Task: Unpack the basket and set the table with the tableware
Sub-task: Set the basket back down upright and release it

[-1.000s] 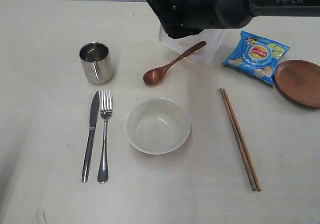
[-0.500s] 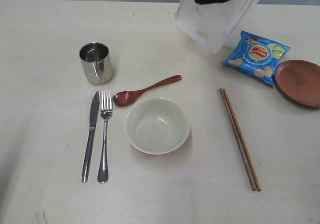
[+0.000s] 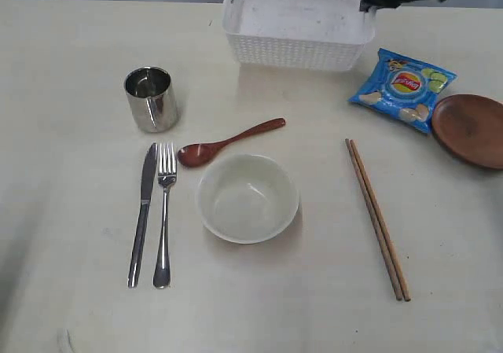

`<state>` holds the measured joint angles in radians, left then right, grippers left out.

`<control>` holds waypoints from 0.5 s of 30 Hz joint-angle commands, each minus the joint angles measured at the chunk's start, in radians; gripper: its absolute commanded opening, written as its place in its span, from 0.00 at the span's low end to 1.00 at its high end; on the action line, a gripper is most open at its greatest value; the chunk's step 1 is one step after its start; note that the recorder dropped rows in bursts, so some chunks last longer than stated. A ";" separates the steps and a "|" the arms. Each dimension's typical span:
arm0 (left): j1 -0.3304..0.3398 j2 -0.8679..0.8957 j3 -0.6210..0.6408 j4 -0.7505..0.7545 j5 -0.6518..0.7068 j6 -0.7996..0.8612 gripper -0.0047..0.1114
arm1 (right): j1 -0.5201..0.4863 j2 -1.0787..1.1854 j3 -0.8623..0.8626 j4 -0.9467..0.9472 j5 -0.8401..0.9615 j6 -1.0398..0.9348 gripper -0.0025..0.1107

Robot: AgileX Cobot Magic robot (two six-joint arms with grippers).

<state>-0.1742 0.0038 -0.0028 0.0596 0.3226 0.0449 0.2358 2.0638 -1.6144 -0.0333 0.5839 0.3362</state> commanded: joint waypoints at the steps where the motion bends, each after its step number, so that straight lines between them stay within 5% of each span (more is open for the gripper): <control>1: 0.002 -0.004 0.003 -0.009 -0.001 0.000 0.04 | -0.015 0.048 -0.004 0.295 0.013 -0.222 0.20; 6: 0.002 -0.004 0.003 -0.009 -0.001 0.000 0.04 | -0.013 0.068 -0.026 0.293 0.050 -0.269 0.50; 15: 0.002 -0.004 0.003 -0.009 -0.001 0.000 0.04 | 0.009 0.003 -0.244 0.360 0.447 -0.865 0.43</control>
<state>-0.1742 0.0038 -0.0028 0.0596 0.3226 0.0449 0.2321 2.1027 -1.7947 0.2821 0.8665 -0.2779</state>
